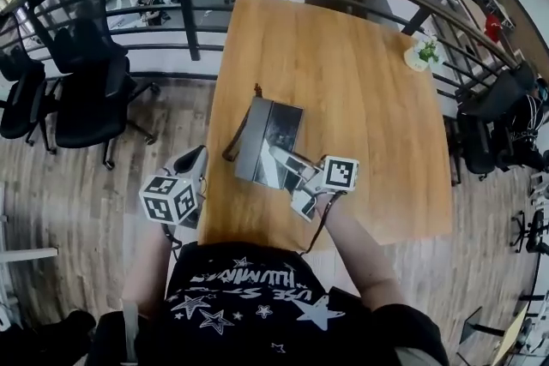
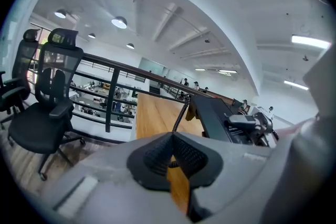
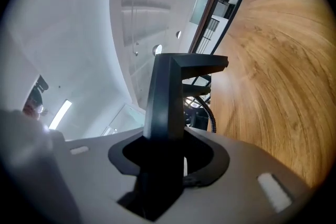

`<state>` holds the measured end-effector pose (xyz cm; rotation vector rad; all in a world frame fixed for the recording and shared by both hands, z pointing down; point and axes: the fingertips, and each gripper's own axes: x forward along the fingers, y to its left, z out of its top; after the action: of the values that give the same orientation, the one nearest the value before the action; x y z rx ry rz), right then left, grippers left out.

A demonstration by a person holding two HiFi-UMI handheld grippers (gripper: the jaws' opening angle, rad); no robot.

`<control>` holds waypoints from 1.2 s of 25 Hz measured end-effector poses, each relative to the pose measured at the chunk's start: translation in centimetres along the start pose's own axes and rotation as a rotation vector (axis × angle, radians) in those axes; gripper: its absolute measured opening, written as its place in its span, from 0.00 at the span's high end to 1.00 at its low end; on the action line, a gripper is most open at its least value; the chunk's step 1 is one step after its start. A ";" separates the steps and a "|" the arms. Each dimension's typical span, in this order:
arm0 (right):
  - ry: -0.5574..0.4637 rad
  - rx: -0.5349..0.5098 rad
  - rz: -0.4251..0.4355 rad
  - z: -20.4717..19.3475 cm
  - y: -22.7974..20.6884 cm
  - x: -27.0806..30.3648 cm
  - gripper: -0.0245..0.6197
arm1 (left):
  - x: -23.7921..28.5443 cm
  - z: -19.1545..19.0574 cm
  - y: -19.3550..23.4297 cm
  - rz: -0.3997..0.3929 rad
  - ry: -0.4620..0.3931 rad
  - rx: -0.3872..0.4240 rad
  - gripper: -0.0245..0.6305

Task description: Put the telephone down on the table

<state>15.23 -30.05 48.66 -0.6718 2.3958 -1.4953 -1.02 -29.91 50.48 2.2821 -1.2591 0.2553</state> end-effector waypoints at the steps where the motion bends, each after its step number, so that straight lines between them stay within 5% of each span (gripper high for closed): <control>1: 0.013 0.002 0.003 0.2 -0.3 0.4 0.71 | 0.3 0.0 0.1 0.008 -0.001 -0.002 0.96; 13: 0.161 0.019 0.011 1.5 -5.2 1.9 0.71 | 4.2 -0.3 0.9 0.099 0.022 -0.010 0.96; 30: 0.200 0.039 -0.035 1.8 -10.5 0.6 0.71 | 7.8 -2.7 -0.5 0.105 0.097 -0.003 0.96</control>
<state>18.16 -35.62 57.23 -0.5831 2.5031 -1.6918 3.97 -33.98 55.75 2.1761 -1.3300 0.3961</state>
